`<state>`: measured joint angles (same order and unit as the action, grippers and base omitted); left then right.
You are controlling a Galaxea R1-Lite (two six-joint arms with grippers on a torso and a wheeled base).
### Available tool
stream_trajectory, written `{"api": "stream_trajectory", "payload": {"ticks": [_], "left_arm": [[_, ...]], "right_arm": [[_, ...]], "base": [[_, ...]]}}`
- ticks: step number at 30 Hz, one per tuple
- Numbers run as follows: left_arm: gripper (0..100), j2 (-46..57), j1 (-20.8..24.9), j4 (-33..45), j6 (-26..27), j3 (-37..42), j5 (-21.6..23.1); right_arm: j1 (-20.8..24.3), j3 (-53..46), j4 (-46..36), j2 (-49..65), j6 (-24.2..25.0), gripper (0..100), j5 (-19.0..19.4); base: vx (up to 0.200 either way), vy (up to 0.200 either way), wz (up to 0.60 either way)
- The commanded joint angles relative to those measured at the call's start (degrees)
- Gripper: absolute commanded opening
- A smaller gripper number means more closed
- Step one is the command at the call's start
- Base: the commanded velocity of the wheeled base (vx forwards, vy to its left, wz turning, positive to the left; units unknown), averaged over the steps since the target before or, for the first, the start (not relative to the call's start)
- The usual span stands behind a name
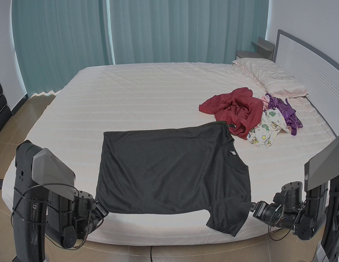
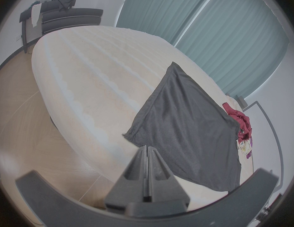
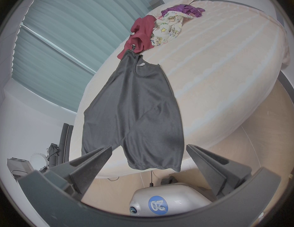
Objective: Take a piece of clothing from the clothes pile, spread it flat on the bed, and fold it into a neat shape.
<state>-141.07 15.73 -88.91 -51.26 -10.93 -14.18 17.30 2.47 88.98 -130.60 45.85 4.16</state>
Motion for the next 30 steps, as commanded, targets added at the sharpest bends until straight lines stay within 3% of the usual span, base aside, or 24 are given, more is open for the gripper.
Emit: {"api": "stream_trajectory", "payload": {"ticks": [1,6,7,24,25,30], "left_arm": [[0,-1.3,0.3,-1.1,0.2,1.7,-0.5],[0,-0.7,-0.3,-1.1,2.1,2.1,-0.5],[100,-0.2,-0.3,-1.1,2.3,1.6,-0.5],[100,-4.4,-1.5,-1.1,4.9,-6.7,-0.9],[0,-4.4,-1.5,-1.1,4.9,-6.6,-0.8],[0,-4.3,-1.5,-1.1,4.6,-6.2,-1.9]], "right_arm": [[-0.1,0.1,0.8,-3.6,-0.1,100,0.0],[0.4,0.2,0.8,-4.1,-0.1,100,0.0],[0.5,0.1,0.8,-3.9,-0.1,100,0.0],[0.6,1.0,0.8,-1.9,-0.1,100,-0.4],[0.6,1.3,0.8,-1.9,-0.1,100,-0.4],[-0.1,2.8,0.7,-2.2,-1.6,100,-0.5]], "base": [[0.000,0.000,0.00],[0.000,0.000,0.00],[0.000,0.000,0.00],[0.000,0.000,0.00],[0.000,0.000,0.00],[0.000,0.000,0.00]]}}
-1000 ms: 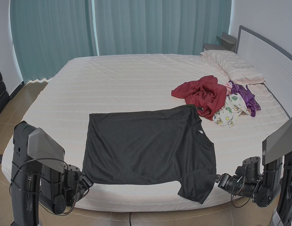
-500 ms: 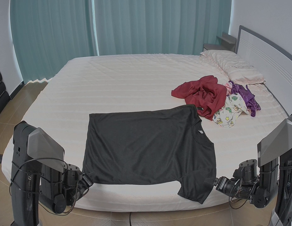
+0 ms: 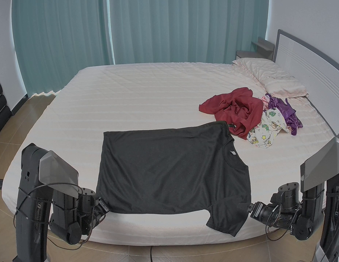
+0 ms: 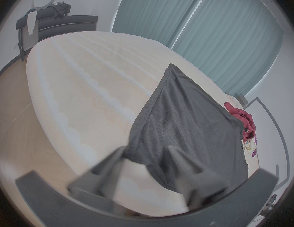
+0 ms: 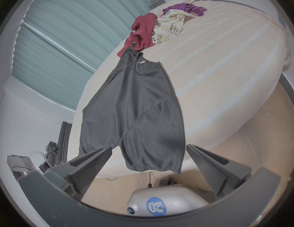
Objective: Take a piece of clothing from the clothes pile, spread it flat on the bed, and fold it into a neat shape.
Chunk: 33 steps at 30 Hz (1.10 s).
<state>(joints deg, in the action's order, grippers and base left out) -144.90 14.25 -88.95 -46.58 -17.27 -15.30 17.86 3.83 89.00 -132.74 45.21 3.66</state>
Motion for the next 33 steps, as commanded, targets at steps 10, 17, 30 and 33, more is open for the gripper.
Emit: {"api": "stream_trajectory", "payload": {"ticks": [10,17,30,33], "left_arm": [[0,0.7,0.0,-1.0,-0.2,6.5,-3.5],[0,0.3,0.5,-1.0,-0.4,7.3,-3.2],[0,0.1,0.4,-1.0,-0.4,7.6,-2.9],[0,0.1,0.4,-1.0,-0.4,7.6,-2.9]], "right_arm": [[-5.0,9.4,0.6,-6.7,-10.2,100,0.4],[-5.2,16.1,-3.9,-8.9,-11.1,100,0.3],[-5.6,30.2,-15.9,-10.1,-15.6,0,-0.1],[-7.0,31.8,-15.7,-10.0,-15.9,0,-0.8]], "base": [[0.000,0.000,0.00],[0.000,0.000,0.00],[0.000,0.000,0.00],[0.000,0.000,0.00]]}}
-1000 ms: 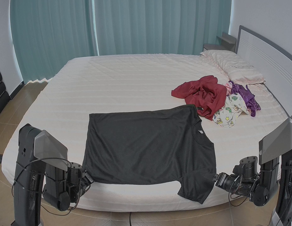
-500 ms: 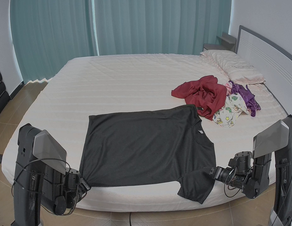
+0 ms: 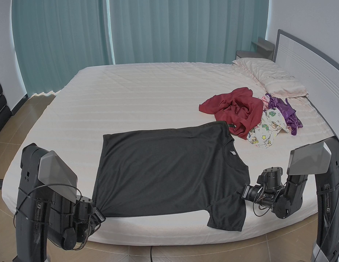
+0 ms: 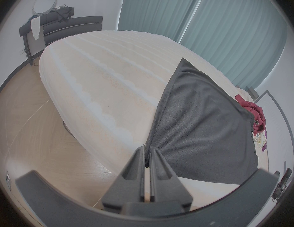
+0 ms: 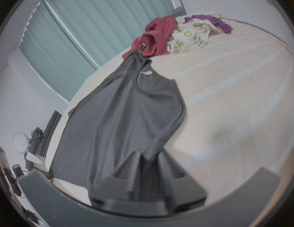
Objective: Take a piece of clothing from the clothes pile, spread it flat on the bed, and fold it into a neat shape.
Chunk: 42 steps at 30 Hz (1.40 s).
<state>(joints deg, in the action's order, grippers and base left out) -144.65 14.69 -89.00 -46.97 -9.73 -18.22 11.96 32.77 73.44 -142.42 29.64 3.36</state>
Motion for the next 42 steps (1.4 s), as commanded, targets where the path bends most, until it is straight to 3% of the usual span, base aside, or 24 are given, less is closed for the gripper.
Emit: {"api": "stream_trajectory", "payload": {"ticks": [1,13,14,20,23,29,35,42], "left_arm": [[0,-0.3,0.0,-1.0,-0.1,0.0,0.1],[0,-0.2,0.0,-1.0,-0.1,0.0,0.5],[0,-0.2,0.0,-1.0,-0.1,0.0,0.5],[0,-0.3,0.0,-1.0,-0.1,0.0,0.6],[0,-0.2,0.0,-1.0,-0.2,-0.1,0.6],[0,-0.2,0.0,-1.0,-0.2,0.0,0.5],[0,-0.3,0.0,-1.0,-0.2,0.1,0.4],[0,-0.4,0.1,-1.0,-0.2,0.1,0.4]], "right_arm": [[-1.4,3.4,0.1,-0.2,-0.6,0,-0.6],[-1.8,7.2,0.0,-2.4,-8.5,0,1.9],[-1.7,7.3,0.0,-2.5,-8.6,100,1.9],[-2.7,6.7,0.5,-1.4,-9.0,100,1.3],[-5.9,3.0,0.7,1.9,-9.1,100,1.9],[-7.9,-5.1,6.0,5.3,-7.7,100,2.3],[-4.2,-19.4,16.1,4.8,-7.4,100,6.7],[1.2,-25.0,16.3,1.1,-7.1,100,7.3]], "base": [[0.000,0.000,0.00],[0.000,0.000,0.00],[0.000,0.000,0.00],[0.000,0.000,0.00],[0.000,0.000,0.00],[0.000,0.000,0.00],[0.000,0.000,0.00],[0.000,0.000,0.00]]}}
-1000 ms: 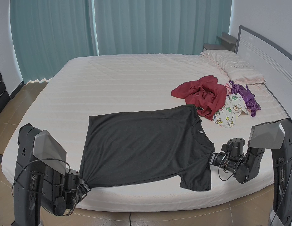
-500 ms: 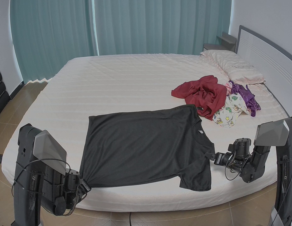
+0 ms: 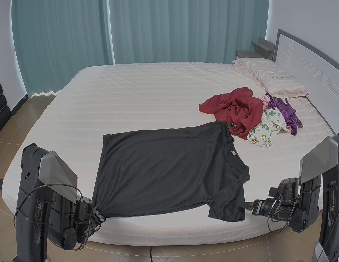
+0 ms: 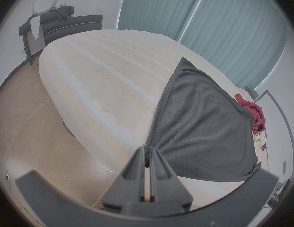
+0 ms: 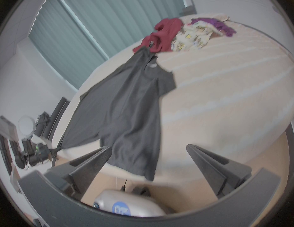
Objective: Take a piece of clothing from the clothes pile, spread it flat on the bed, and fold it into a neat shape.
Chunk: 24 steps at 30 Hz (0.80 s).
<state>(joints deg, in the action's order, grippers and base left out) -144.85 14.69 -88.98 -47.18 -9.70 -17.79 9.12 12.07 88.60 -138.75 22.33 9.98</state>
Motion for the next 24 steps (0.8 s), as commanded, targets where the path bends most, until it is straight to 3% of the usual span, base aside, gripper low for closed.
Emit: {"api": "stream_trajectory", "payload": {"ticks": [1,8,12,15,24], "left_arm": [[0,-0.2,0.1,-1.0,0.0,0.1,-0.1],[0,-0.2,0.1,-1.0,0.0,0.0,-0.1],[0,-0.2,0.1,-1.0,0.0,0.0,-0.1],[0,-0.2,0.1,-1.0,0.0,0.0,-0.1],[0,-0.2,0.1,-1.0,0.0,0.0,-0.1]], "right_arm": [[4.7,-4.7,1.1,-2.7,0.3,100,0.7],[8.3,-2.5,1.0,-2.6,5.6,100,0.7],[9.7,1.5,1.0,-5.9,5.8,100,-0.5],[10.8,3.3,1.0,-7.1,6.3,100,-3.9],[11.2,3.0,1.0,-7.1,6.4,100,-4.4]], "base": [[0.000,0.000,0.00],[0.000,0.000,0.00],[0.000,0.000,0.00],[0.000,0.000,0.00],[0.000,0.000,0.00]]}}
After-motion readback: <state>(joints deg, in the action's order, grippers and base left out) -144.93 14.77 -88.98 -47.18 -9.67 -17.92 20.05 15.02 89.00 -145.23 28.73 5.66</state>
